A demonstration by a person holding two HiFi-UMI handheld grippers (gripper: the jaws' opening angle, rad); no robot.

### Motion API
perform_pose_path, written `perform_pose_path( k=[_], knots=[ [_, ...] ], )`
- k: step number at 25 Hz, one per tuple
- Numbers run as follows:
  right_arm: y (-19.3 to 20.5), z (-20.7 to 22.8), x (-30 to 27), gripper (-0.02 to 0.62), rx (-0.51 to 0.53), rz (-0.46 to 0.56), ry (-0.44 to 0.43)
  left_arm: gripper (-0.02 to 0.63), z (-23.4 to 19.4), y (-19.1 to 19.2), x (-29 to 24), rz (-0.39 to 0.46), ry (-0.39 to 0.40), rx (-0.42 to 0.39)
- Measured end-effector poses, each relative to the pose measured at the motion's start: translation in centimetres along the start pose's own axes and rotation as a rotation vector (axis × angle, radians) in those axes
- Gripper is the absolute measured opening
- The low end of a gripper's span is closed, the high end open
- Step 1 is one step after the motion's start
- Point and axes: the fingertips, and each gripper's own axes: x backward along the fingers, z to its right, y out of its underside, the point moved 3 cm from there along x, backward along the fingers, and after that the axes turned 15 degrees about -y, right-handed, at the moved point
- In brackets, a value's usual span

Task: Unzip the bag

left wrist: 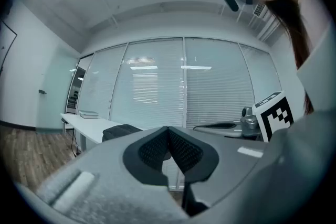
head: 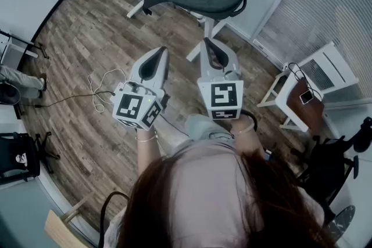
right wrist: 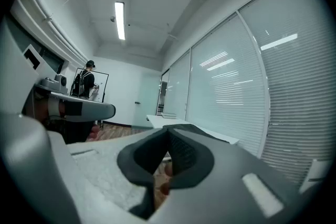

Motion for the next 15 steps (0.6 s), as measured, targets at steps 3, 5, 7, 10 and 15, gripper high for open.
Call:
perform_pose_path(
  k=[3,5,7,10,15],
  knots=[
    [0.4,0.8,-1.7,0.003,0.003,-0.003,0.004,0.009,-0.6,0.4,-1.9,-0.002,0.012,0.000],
    [0.5,1.2,-2.8,0.003,0.004,-0.008,0.012,0.009,-1.2,0.5,-2.9,-0.006,0.021,-0.002],
    [0.6,1.7,-3.7,0.003,0.001,-0.011,0.025,0.009,-1.7,0.5,-3.9,-0.009,0.030,-0.003],
    [0.8,2.2,-5.2,0.003,0.011,-0.016,0.045,0.009,-2.5,0.7,-5.2,-0.012,0.042,-0.008],
    [1.2,2.4,-7.3,0.003,0.043,-0.023,0.061,0.009,-3.3,1.6,-6.7,-0.029,0.055,-0.010]
  ],
)
